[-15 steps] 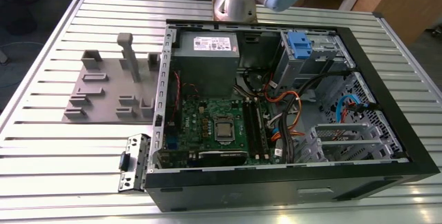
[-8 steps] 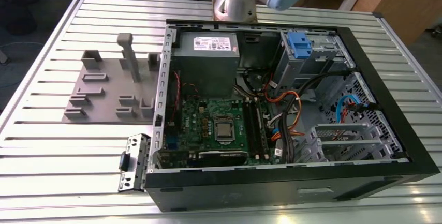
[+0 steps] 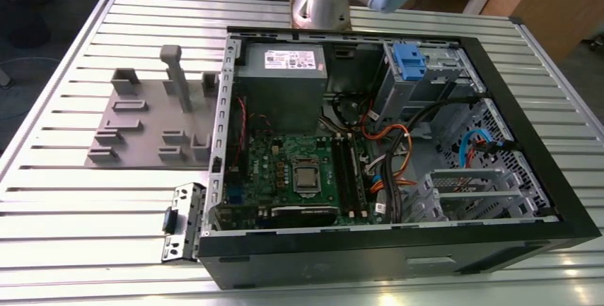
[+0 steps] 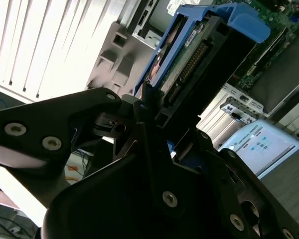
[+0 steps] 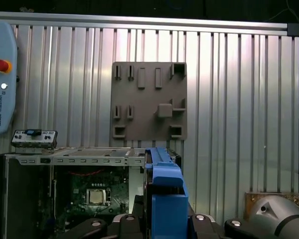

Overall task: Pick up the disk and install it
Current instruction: 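Pick up the disk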

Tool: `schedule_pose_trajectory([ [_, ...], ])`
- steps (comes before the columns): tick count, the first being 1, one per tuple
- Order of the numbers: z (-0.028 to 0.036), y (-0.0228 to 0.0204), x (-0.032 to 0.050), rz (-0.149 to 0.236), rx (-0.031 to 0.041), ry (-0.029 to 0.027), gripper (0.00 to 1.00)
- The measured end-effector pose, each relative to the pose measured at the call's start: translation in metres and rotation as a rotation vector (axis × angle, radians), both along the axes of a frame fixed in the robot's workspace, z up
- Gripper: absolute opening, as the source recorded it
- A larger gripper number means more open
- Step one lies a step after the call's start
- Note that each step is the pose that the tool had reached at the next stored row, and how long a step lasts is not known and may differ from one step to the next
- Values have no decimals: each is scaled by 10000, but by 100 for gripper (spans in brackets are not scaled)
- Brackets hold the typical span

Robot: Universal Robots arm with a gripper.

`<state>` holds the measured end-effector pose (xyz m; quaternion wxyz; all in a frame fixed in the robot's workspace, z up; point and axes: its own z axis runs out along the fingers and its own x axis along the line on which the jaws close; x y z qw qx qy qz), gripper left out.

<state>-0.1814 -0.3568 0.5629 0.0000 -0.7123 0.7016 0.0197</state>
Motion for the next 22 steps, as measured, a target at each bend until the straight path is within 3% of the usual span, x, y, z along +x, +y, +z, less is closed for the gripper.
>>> schedule_pose_trajectory([
  [22, -9, -239, 566, 0, 1, 21, 36],
])
